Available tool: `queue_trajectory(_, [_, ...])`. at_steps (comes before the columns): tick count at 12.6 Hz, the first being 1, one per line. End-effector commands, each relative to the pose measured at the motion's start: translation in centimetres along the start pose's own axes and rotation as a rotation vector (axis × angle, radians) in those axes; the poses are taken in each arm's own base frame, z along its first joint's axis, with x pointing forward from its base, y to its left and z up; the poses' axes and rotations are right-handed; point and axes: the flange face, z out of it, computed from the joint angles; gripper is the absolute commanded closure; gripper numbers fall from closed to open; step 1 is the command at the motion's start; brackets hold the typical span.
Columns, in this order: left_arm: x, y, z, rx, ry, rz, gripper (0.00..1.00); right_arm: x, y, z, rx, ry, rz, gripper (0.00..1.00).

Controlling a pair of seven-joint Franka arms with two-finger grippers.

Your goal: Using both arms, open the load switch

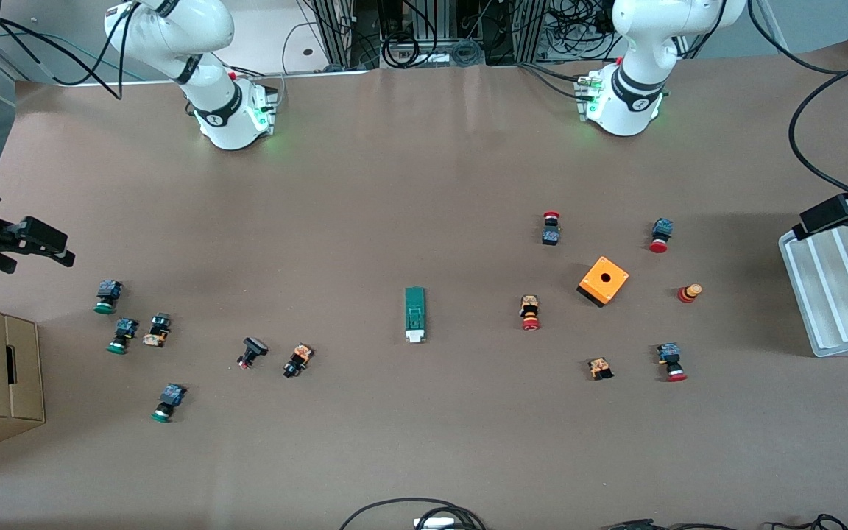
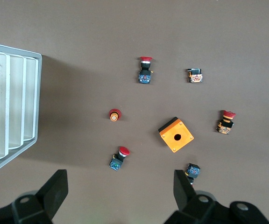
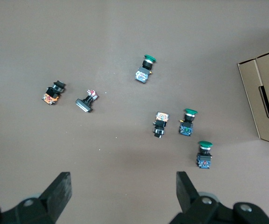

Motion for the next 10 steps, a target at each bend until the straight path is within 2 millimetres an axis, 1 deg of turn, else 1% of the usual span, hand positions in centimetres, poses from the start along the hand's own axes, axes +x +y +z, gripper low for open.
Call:
queue_trajectory(1, [0.07, -0.02, -0.58, 0.001, 0.014, 0.009, 0.0, 0.29, 0.16, -0.32, -0.02, 0.024, -0.01, 0.0])
queue_trajectory(10, [0.17, -0.03, -0.41, 0.002, 0.011, 0.004, 0.0, 0.51, 0.07, -0.28, -0.02, 0.021, -0.004, 0.0])
